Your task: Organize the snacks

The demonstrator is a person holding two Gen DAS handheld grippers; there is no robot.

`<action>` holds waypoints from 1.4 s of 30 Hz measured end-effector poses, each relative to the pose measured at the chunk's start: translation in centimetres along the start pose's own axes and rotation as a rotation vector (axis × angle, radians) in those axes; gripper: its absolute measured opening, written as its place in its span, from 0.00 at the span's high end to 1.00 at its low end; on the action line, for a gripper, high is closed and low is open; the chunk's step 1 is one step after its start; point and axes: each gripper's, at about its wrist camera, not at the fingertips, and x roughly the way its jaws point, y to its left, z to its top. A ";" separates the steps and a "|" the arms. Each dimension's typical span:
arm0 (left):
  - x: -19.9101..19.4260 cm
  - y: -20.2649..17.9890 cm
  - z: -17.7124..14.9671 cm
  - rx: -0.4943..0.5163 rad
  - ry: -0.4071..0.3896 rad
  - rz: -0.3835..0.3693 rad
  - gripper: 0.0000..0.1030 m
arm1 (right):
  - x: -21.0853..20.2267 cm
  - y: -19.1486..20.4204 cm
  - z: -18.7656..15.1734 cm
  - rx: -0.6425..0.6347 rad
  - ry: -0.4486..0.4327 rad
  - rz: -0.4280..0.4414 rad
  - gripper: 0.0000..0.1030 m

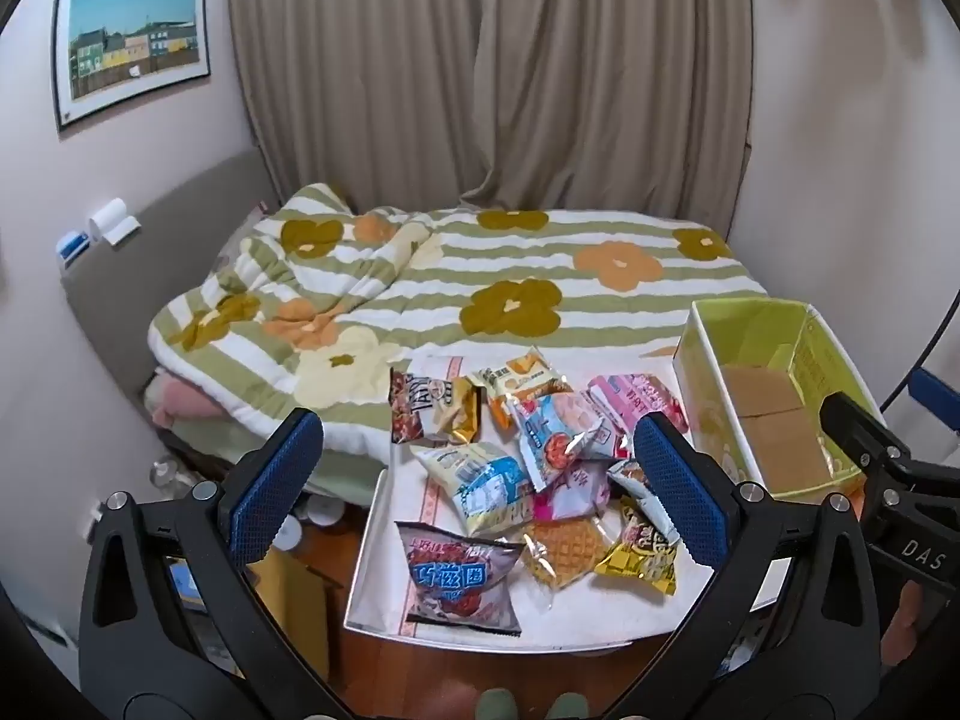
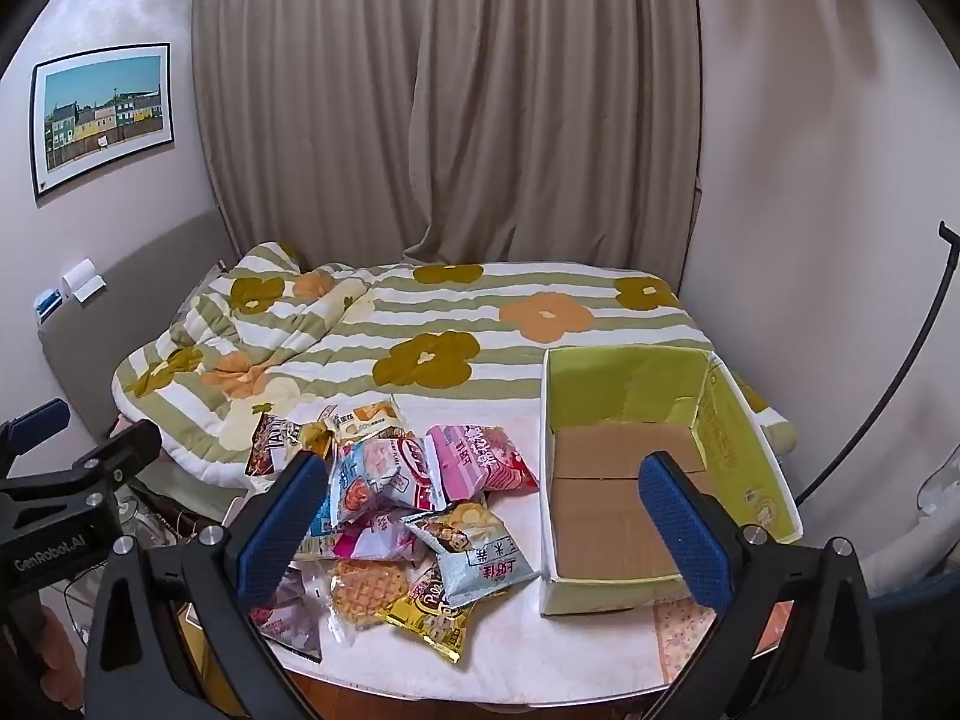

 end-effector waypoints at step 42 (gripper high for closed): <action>-1.6 0.4 0.2 -0.006 -0.086 0.033 0.00 | -0.4 -0.2 0.1 -0.008 -0.015 -0.010 0.00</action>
